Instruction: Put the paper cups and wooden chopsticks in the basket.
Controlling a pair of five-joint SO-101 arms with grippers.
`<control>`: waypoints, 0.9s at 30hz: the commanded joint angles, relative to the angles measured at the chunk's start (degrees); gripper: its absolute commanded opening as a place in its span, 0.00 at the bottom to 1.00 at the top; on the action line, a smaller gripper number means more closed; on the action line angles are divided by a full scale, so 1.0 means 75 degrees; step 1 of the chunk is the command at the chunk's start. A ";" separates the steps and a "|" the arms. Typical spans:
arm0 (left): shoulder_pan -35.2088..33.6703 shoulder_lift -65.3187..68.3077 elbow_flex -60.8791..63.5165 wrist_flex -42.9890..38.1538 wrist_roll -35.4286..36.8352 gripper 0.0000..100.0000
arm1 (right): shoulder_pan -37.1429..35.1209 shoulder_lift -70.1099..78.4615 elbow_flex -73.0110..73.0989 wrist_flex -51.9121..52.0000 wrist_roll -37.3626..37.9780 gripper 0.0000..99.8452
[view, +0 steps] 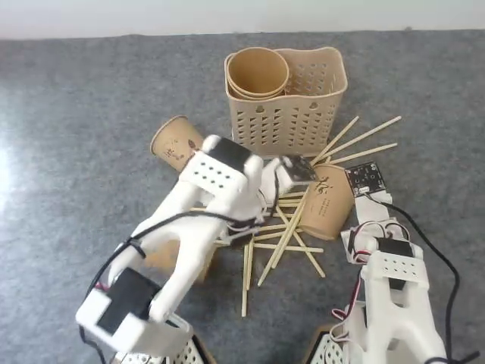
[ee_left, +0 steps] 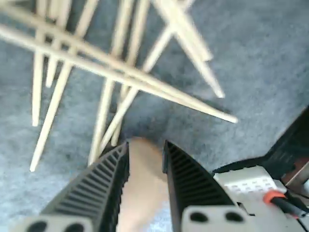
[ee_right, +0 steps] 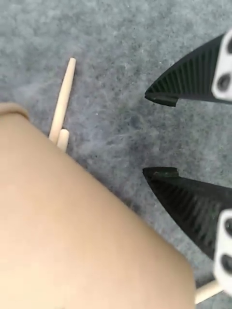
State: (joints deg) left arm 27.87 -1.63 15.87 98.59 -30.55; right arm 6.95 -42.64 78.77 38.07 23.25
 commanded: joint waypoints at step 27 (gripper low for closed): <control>-0.6951 -0.3798 0.0264 0.0199 0.2051 0.12 | -0.0041 -0.0158 -0.0023 -0.0123 0.0082 0.22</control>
State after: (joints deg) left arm -21.01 -28.26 16.22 99.03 -16.40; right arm 7.03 -42.64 78.77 38.07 23.25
